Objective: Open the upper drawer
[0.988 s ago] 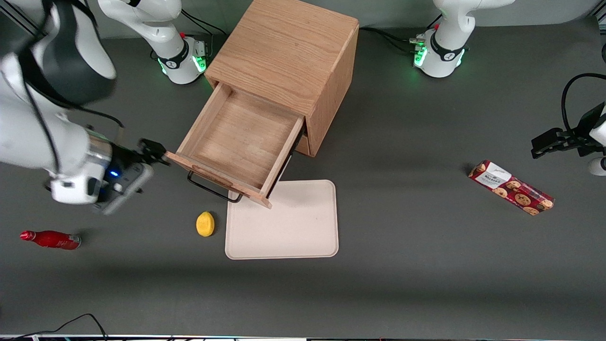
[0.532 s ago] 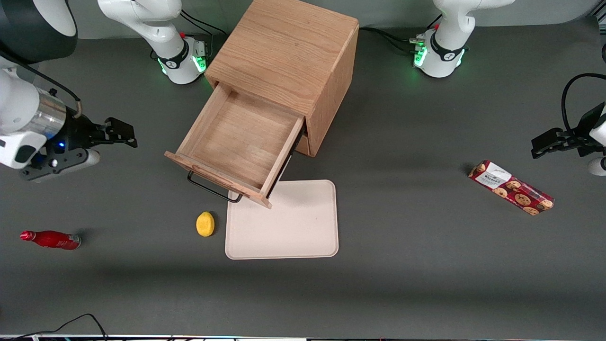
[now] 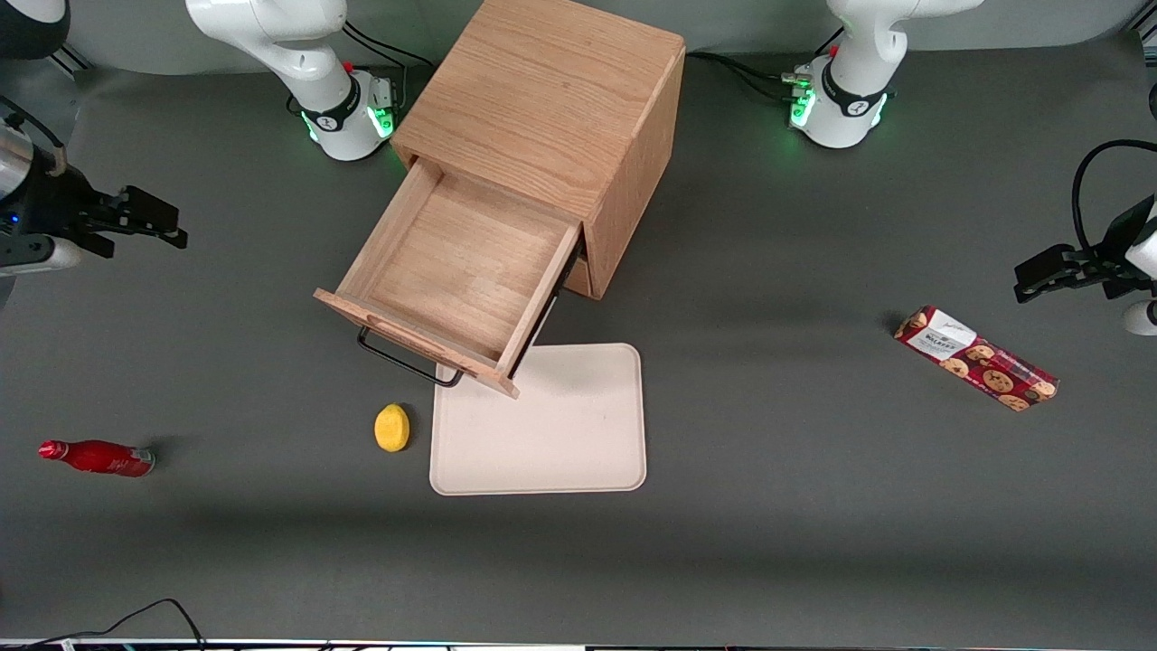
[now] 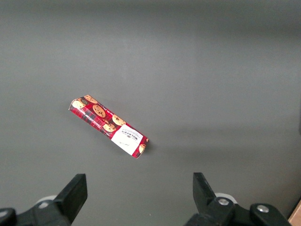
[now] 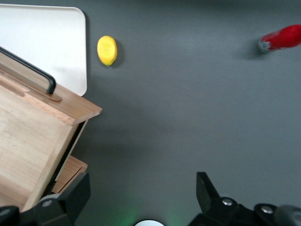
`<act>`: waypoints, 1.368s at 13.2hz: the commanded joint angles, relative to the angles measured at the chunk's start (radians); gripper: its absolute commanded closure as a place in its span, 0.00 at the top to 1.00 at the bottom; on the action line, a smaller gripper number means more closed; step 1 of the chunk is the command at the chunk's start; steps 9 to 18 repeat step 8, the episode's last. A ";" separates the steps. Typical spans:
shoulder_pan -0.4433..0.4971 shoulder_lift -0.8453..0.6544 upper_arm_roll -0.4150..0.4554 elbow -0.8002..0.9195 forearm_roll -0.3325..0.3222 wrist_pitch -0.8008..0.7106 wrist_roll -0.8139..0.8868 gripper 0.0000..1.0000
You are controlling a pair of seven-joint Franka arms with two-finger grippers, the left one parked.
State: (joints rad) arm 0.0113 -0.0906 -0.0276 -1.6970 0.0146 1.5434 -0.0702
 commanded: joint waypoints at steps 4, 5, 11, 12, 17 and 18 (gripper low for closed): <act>0.032 -0.017 -0.029 -0.009 -0.053 0.012 0.047 1.00; 0.030 -0.017 -0.031 -0.007 -0.053 0.011 0.046 1.00; 0.030 -0.014 -0.032 -0.003 -0.053 0.012 0.046 1.00; 0.030 -0.014 -0.032 -0.003 -0.053 0.012 0.046 1.00; 0.030 -0.014 -0.032 -0.003 -0.053 0.012 0.046 1.00; 0.030 -0.014 -0.032 -0.003 -0.053 0.012 0.046 1.00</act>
